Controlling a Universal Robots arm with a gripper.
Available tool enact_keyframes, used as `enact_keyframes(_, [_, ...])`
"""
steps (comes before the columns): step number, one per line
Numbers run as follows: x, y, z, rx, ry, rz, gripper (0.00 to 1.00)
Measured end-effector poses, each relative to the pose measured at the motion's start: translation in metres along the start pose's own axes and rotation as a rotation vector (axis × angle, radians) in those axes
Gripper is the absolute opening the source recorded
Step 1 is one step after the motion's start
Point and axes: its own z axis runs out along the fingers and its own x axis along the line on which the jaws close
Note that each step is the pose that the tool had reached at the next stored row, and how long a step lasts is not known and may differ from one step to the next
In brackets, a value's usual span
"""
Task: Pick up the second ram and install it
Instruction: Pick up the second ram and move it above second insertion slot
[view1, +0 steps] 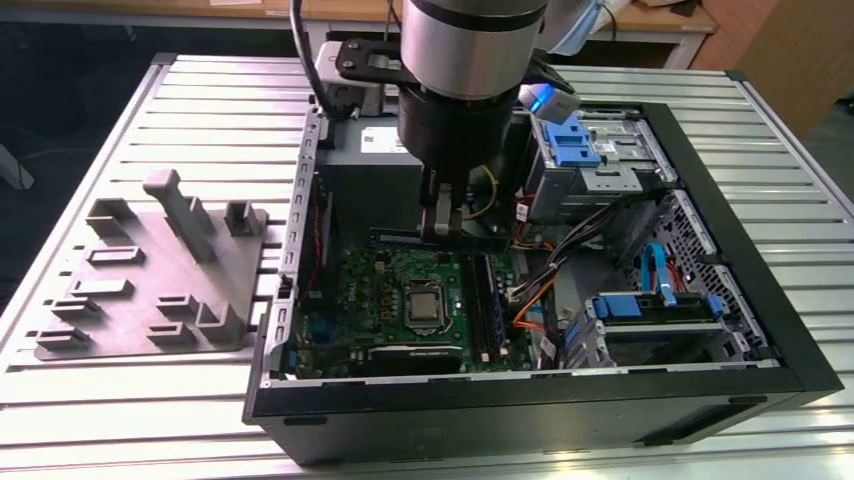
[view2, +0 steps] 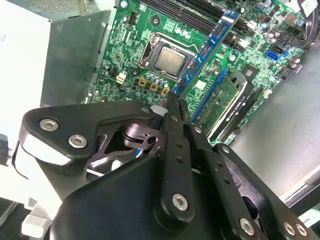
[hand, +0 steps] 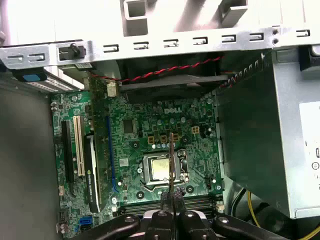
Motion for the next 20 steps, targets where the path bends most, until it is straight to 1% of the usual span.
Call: enact_keyframes(20, [-0.0002,-0.0052,0.0079,0.0045,-0.0046,0.107,0.12])
